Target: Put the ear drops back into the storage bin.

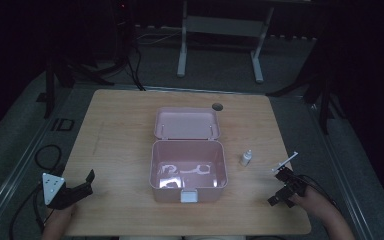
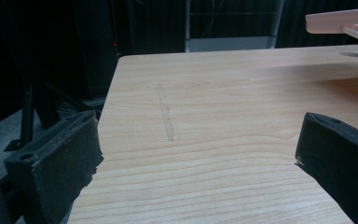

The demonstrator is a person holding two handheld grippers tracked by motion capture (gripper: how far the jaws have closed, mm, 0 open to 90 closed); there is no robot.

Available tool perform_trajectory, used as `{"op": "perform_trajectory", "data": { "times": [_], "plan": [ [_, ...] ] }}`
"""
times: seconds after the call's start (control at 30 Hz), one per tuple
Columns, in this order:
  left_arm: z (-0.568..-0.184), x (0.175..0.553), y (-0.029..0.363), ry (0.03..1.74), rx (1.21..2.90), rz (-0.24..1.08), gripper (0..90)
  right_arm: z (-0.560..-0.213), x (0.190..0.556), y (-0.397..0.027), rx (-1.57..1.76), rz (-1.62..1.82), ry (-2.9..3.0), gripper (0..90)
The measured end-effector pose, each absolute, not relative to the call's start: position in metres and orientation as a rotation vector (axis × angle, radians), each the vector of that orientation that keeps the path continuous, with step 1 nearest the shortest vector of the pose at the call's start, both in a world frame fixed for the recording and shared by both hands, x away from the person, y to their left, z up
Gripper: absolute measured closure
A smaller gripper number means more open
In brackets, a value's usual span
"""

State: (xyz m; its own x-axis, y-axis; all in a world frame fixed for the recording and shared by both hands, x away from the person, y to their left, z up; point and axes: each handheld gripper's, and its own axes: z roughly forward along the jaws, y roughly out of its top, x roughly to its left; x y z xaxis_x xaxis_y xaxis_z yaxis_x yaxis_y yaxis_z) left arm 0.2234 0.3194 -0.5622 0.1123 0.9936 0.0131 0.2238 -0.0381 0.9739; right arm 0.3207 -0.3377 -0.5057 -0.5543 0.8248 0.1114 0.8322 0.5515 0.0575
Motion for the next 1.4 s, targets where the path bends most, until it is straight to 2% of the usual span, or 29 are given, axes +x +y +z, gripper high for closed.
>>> {"op": "perform_trajectory", "data": {
  "times": [0.3,0.43,1.4],
  "plan": [
    [-0.562,0.224,0.319,1.276,1.449,1.028,0.3,-0.497,0.329,-0.333,-1.444,-0.016,-2.672,11.1],
    [-0.562,0.223,0.319,1.274,1.448,1.028,0.4,-0.495,0.332,-0.329,-1.457,-0.015,-2.667,13.3],
    [-0.562,0.224,0.320,1.274,1.447,1.022,0.4,-0.496,0.392,-0.295,-1.536,-0.076,-2.609,14.9]
  ]
}}
